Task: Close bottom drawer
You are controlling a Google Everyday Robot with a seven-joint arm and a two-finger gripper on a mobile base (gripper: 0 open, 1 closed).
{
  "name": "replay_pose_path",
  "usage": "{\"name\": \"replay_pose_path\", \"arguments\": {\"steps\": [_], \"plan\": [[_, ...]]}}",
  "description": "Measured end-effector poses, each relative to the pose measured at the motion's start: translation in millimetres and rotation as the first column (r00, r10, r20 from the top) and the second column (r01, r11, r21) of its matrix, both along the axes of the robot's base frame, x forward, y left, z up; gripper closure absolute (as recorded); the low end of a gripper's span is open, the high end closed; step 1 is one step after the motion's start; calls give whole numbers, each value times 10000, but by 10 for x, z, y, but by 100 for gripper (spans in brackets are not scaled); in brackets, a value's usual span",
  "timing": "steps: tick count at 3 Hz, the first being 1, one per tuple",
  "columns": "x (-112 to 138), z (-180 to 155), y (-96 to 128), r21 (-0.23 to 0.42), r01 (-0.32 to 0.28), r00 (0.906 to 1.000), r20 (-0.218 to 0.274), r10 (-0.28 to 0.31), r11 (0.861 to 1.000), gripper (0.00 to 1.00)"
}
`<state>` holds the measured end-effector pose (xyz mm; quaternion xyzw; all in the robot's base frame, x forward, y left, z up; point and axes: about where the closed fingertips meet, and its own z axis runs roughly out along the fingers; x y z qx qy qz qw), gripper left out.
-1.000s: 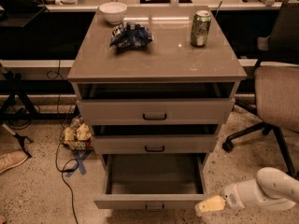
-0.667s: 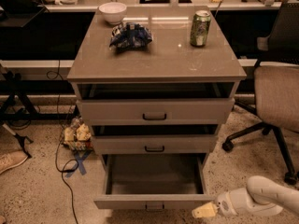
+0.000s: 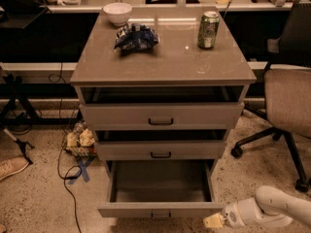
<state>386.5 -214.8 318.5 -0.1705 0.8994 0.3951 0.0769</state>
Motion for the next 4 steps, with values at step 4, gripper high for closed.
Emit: {"name": "replay_pose_path", "arguments": {"steps": [4], "plan": [[625, -1378, -178, -80, 972, 9946, 375, -969, 9952, 100]]}}
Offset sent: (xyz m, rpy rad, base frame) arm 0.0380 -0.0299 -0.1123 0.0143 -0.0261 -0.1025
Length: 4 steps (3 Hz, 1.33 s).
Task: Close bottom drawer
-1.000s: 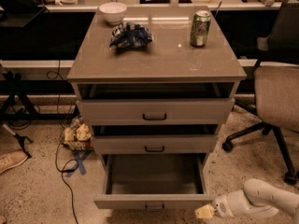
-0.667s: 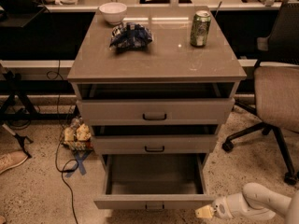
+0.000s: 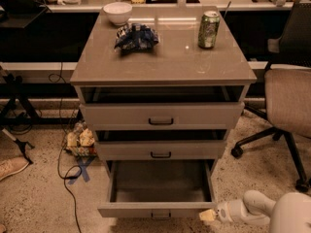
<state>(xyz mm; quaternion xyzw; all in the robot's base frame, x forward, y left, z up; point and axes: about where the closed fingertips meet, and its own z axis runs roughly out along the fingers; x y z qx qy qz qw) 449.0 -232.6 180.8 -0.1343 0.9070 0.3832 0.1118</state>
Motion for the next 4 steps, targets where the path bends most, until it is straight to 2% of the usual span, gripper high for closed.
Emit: {"name": "replay_pose_path", "arguments": {"steps": [1, 2, 3, 4], "plan": [[273, -235, 68, 114, 358, 9984, 441, -363, 9993, 100], [565, -293, 208, 488, 812, 9895, 1158, -864, 9955, 100], [809, -313, 405, 821, 928, 9808, 1639, -1053, 9923, 100], [810, -314, 405, 822, 928, 9808, 1641, -1053, 9923, 100]]}}
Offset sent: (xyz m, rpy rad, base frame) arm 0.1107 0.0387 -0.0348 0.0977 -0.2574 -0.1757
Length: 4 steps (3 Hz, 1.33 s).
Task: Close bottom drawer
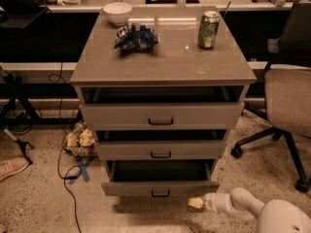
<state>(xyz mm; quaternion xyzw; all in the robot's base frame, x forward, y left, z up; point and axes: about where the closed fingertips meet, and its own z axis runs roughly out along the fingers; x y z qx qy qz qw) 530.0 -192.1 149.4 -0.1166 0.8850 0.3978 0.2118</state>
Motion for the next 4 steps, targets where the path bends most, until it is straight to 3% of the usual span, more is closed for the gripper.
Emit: {"name": "replay_pose_path", "arguments": {"steps": [1, 2, 3, 4], "plan": [[160, -30, 36, 106, 50, 9992, 391, -55, 9999, 100], [463, -81, 314, 711, -260, 9952, 965, 190, 9971, 100], [622, -60, 381, 852, -305, 9922, 1232, 198, 9959, 100], [939, 14, 486, 985, -384, 9848, 1724, 209, 9944, 100]]}}
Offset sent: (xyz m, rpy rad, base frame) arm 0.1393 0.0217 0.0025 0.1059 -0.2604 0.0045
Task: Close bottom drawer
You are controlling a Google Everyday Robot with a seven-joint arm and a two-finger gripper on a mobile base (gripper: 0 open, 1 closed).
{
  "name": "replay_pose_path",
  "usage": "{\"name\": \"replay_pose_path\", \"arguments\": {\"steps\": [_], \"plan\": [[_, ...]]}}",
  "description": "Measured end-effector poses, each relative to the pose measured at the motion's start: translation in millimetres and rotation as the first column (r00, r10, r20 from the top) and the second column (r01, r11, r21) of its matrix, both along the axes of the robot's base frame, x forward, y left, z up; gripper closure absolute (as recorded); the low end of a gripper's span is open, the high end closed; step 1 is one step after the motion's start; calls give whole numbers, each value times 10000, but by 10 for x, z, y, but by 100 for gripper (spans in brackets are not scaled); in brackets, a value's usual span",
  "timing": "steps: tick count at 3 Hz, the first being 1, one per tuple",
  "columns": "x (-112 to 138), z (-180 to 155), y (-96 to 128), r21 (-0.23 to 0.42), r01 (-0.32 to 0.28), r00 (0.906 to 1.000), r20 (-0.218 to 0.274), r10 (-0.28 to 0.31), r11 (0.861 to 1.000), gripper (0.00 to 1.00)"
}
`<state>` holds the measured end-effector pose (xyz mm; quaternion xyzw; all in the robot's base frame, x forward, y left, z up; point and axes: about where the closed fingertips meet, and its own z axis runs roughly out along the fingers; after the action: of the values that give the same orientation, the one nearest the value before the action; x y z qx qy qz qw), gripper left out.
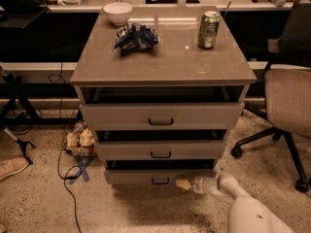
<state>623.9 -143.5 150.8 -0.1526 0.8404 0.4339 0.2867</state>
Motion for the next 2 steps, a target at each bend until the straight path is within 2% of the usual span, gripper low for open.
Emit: {"name": "replay_pose_path", "arguments": {"steps": [1, 2], "plan": [[321, 118, 125, 174, -79, 9984, 555, 69, 9998, 100], [312, 118, 126, 176, -76, 9984, 557, 66, 9998, 100]]}}
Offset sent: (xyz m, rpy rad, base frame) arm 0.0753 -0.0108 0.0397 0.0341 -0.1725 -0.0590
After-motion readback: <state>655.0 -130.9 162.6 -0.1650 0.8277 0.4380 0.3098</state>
